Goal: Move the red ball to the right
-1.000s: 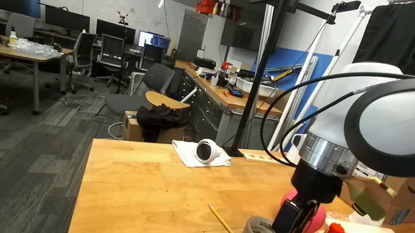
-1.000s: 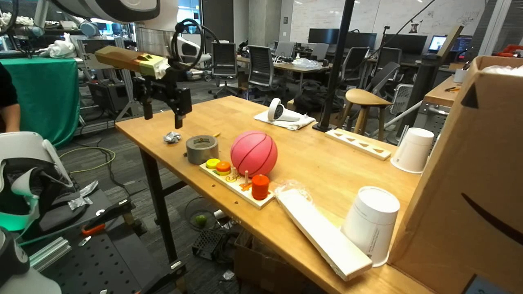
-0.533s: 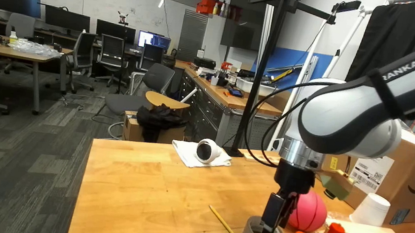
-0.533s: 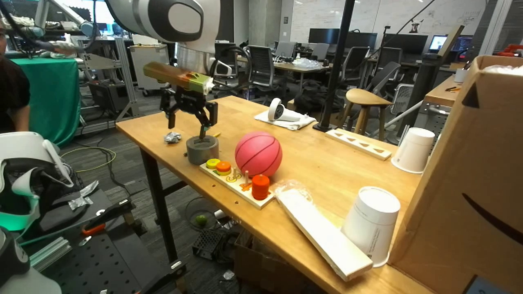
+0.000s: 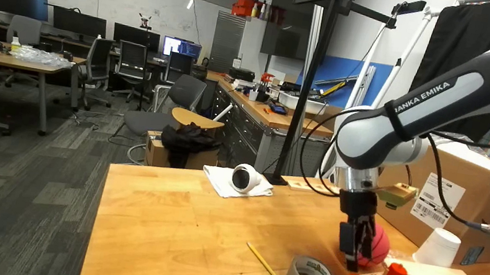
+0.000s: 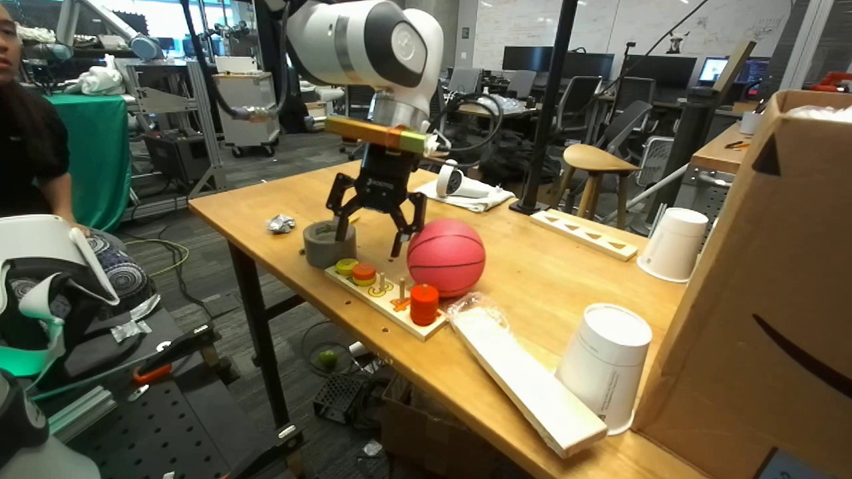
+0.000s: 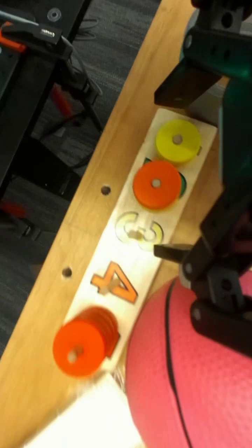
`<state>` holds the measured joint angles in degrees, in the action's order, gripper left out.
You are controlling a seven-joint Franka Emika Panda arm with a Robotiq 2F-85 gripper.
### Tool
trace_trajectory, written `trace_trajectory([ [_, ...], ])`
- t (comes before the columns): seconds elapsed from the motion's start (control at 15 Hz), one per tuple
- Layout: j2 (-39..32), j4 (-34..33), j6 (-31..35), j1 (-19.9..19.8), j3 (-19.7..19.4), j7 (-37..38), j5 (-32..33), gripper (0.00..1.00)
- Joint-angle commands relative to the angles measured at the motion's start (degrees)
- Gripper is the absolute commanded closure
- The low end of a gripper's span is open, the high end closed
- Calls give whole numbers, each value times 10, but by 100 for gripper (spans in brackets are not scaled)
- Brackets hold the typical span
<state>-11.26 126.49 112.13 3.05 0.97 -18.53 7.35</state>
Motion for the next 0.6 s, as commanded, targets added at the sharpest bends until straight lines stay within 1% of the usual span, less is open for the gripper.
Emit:
trace_trajectory([
  [0.0, 34, -80, -35, -12, -7, 26, 60, 0],
  [0.13, 64, -108, -37, -18, -11, 40, 94, 0],
  [0.33, 129, -104, -6, -24, -11, 72, 108, 0],
  [0.4, 138, -102, 3, -24, -9, 87, 102, 0],
  [0.53, 142, -107, -13, -22, -6, 106, 73, 0],
])
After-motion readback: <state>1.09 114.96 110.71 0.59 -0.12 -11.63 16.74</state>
